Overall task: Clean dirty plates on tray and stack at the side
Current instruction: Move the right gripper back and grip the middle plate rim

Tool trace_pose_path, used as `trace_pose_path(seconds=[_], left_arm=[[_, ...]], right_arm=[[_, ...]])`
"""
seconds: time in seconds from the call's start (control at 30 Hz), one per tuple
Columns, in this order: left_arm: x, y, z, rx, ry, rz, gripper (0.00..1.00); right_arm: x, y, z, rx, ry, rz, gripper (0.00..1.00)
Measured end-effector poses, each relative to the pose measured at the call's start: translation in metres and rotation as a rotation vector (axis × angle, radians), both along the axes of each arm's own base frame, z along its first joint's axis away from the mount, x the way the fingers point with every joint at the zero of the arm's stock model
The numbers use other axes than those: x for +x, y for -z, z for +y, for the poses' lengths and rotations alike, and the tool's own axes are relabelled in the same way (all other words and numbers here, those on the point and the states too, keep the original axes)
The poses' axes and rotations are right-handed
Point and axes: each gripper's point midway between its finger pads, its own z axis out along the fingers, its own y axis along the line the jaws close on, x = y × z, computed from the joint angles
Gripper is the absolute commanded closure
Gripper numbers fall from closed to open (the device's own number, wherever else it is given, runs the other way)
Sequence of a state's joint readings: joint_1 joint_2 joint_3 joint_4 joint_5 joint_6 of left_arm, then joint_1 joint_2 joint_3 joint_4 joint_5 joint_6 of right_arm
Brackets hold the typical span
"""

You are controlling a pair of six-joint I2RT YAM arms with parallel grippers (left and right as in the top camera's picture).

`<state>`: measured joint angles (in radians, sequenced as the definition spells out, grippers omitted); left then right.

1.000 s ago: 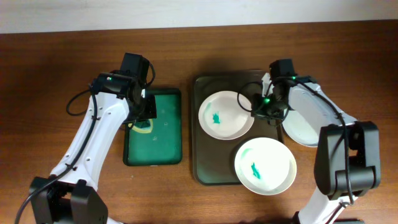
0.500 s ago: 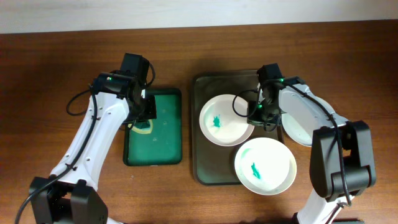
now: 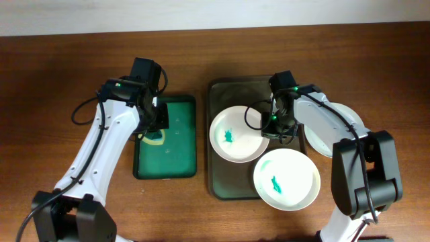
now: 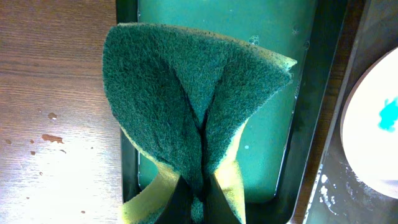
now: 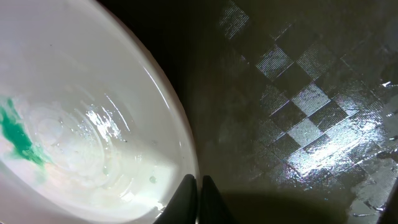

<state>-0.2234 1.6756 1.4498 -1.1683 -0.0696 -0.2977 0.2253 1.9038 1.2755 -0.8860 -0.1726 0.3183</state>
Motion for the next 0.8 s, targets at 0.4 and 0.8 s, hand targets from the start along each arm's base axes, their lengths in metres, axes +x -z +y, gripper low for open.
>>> trace_pose_path(seconds=[0.4,0.8], left_arm=[[0.000,0.000,0.000,0.001,0.000,0.001,1.00],[0.002,0.000,0.000,-0.002,0.000,-0.010,1.00]], right_arm=[[0.013,0.000,-0.003,-0.022,0.003,-0.055,0.57],[0.027,0.006,-0.002,-0.016,0.005,-0.129,0.79]])
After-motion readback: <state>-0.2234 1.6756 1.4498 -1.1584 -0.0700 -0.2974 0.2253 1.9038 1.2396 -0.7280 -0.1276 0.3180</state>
